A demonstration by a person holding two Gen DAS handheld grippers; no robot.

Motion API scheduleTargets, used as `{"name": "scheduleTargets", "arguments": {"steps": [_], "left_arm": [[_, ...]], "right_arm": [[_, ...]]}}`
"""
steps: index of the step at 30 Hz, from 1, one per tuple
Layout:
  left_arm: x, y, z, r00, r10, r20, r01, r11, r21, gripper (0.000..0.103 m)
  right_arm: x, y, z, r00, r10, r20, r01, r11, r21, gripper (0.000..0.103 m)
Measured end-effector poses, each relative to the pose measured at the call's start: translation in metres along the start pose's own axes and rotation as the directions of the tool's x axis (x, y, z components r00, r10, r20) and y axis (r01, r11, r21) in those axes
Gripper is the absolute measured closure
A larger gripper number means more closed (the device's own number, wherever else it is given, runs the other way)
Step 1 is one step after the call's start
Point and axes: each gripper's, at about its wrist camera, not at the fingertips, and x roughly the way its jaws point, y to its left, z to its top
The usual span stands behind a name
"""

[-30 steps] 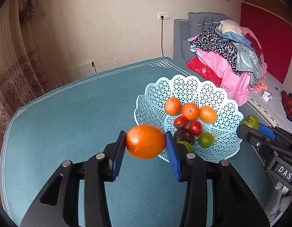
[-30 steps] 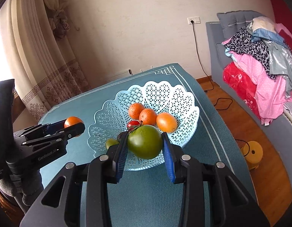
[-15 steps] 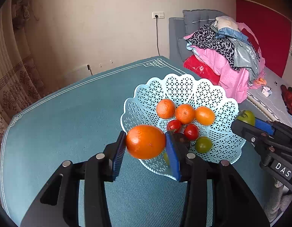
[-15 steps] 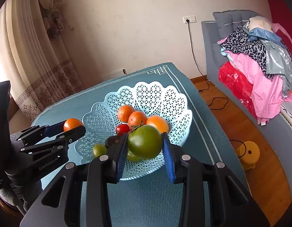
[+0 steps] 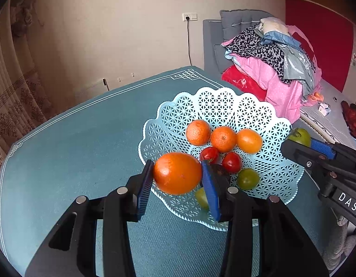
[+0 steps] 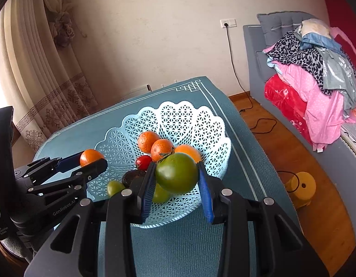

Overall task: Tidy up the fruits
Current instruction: 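Open both grippers to drop the tomatoes into the basket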

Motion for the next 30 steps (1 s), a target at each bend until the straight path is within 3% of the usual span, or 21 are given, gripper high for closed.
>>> {"name": "scheduleTargets", "arguments": {"steps": [15,19,30], "left_arm": [[0.004,-0.003,0.002,1.0,-0.011,-0.009,0.011,1.0,0.0,0.059],[-0.001,0.0,0.002,1.0,0.004,0.025,-0.004,1.0,-0.008,0.032],[-0.011,0.008,0.0,0.998,0.04,0.039,-0.039,0.999,-0.024,0.012]], "right_arm": [[0.003,-0.002,0.0,1.0,-0.005,-0.002,0.005,1.0,0.007,0.066],[0.0,-0.006,0.002,1.0,-0.011,0.015,0.01,1.0,0.024,0.057],[-0.007,-0.003,-0.004,0.999,-0.016,0.027,0.015,0.999,0.033,0.043]]}}
